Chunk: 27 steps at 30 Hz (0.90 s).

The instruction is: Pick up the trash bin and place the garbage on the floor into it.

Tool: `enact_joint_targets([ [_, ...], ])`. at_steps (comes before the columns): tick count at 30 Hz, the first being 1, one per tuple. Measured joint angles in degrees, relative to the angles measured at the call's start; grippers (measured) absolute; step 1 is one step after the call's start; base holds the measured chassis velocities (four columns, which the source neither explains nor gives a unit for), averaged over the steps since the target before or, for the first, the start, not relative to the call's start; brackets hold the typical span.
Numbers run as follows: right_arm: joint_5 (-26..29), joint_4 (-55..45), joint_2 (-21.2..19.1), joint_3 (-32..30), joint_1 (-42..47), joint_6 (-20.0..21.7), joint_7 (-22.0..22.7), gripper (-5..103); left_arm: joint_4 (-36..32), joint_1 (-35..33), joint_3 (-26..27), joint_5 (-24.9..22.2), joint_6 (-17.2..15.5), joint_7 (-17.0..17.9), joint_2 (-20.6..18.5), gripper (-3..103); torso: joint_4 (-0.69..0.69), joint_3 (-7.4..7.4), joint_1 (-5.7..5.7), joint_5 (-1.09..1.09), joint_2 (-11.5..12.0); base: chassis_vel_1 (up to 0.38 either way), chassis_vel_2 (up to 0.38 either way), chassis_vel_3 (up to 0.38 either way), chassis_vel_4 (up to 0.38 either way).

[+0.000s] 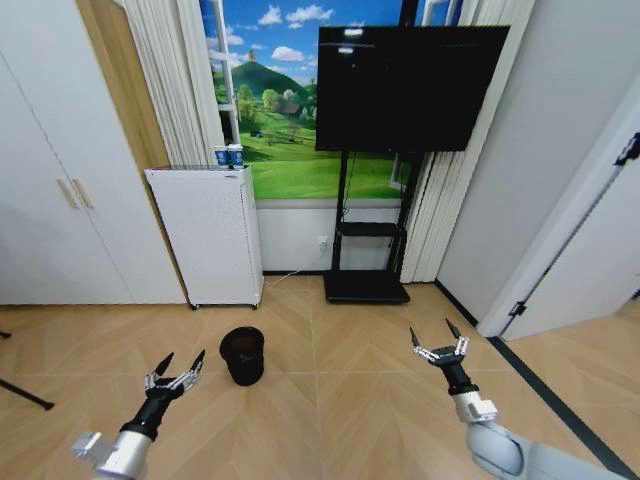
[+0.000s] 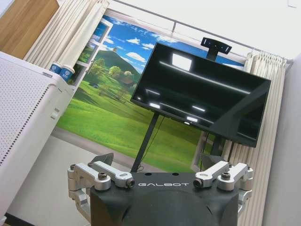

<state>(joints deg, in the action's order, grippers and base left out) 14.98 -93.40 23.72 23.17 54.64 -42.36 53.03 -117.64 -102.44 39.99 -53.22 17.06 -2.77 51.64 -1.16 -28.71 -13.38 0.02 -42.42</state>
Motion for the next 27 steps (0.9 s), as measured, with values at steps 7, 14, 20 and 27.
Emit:
enact_joint_targets([
  [7, 2.3, -1.0, 0.3, -1.2, 1.1, -1.7, -2.2, 100, 0.0, 0.1, -0.7, 0.3, 0.0, 0.0, -0.1, 100, -0.01, 0.01, -0.01, -0.01, 0.0, -0.105, -0.001, 0.094, -0.013],
  [14, 1.2, -0.3, 0.6, -2.7, 2.2, -2.0, -2.3, 100, 0.1, 0.4, -1.0, 0.4, 0.1, 0.0, -0.2, 100, 0.01, 0.02, 0.01, -0.03, 0.0, -0.056, -0.041, 0.051, 0.029],
  [20, 0.2, 0.1, 1.4, -3.5, 2.9, -1.9, -1.6, 100, 0.4, 0.8, -1.4, 0.4, 0.1, 0.0, -0.4, 100, 0.00, 0.02, 0.01, -0.03, 0.0, -0.132, -0.145, 0.120, 0.143],
  [27, -2.1, -0.7, 2.6, -5.5, 4.2, -0.3, 1.0, 100, 0.7, 1.5, -2.1, 0.2, 0.2, 0.0, -0.6, 100, -0.02, 0.02, 0.01, -0.02, 0.0, -0.243, -0.237, 0.237, 0.235],
])
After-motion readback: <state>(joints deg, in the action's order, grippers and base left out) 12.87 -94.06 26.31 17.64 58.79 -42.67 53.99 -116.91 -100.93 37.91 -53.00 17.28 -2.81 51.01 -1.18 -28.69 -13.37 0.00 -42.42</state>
